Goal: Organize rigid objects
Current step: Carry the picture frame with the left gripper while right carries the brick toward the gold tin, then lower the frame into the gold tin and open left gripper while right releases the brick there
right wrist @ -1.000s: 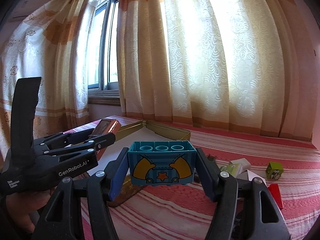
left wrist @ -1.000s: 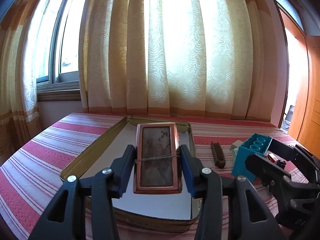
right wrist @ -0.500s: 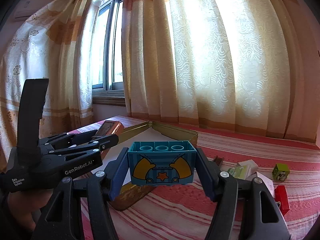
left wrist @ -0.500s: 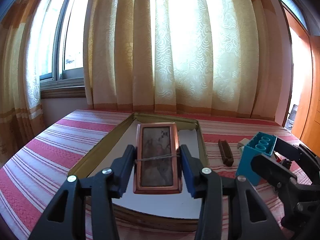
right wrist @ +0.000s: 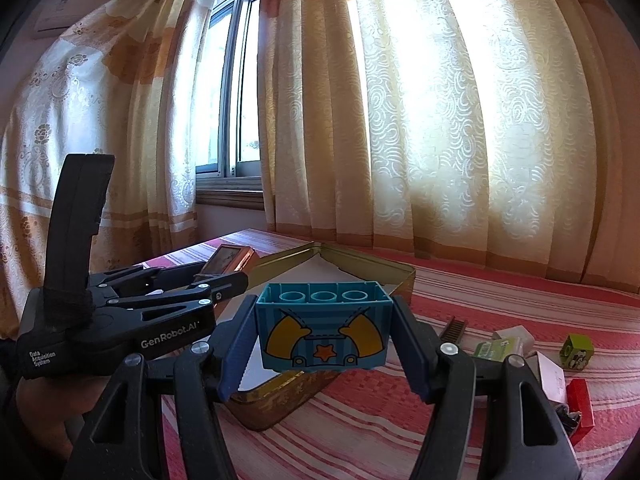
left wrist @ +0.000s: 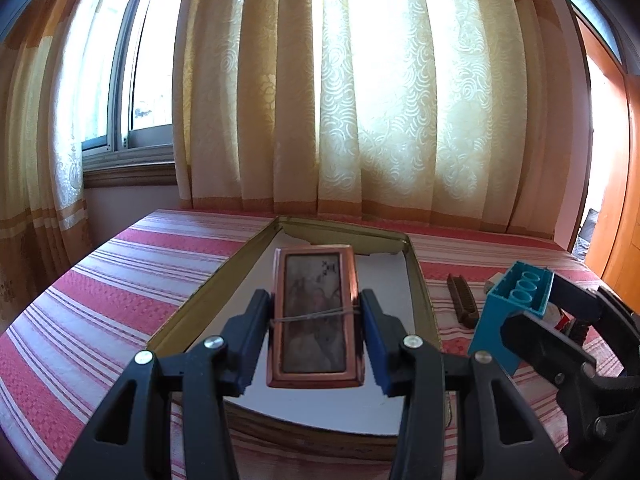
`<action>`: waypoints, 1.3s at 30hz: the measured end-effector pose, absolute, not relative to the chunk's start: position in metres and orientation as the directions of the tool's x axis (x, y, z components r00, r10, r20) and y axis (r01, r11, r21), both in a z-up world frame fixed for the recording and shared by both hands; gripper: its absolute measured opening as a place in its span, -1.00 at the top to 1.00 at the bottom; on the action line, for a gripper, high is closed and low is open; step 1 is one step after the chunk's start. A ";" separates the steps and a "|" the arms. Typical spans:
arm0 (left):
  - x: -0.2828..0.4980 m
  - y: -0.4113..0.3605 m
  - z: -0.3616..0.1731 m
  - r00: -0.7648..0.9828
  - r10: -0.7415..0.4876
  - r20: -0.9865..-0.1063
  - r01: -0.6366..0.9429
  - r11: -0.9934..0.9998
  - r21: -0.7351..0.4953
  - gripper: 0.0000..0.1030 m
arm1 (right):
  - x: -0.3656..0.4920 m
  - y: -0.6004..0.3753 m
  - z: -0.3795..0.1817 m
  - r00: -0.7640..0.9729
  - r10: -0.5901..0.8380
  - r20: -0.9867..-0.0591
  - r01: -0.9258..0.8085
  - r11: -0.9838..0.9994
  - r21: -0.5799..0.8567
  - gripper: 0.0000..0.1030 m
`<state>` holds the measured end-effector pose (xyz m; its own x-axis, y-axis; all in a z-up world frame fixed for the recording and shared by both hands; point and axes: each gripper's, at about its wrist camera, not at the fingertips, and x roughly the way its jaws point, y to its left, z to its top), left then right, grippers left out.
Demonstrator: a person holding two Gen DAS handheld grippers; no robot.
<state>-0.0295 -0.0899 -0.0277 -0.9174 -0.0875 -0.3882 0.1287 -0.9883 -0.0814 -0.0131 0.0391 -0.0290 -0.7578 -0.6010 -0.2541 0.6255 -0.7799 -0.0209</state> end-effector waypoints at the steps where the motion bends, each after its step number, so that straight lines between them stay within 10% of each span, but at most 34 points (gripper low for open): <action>1: -0.030 -0.091 -0.028 -0.916 -0.086 -0.392 0.129 -0.988 -0.086 0.12 | -0.013 0.038 -0.029 -0.756 -0.602 -0.256 0.627 -0.778 -0.020 -0.29; 39: -0.069 -0.118 -0.024 -0.874 -0.088 -0.477 0.122 -0.992 -0.042 0.12 | -0.047 -0.002 -0.026 -0.696 -0.631 -0.342 0.678 -0.735 -0.024 -0.29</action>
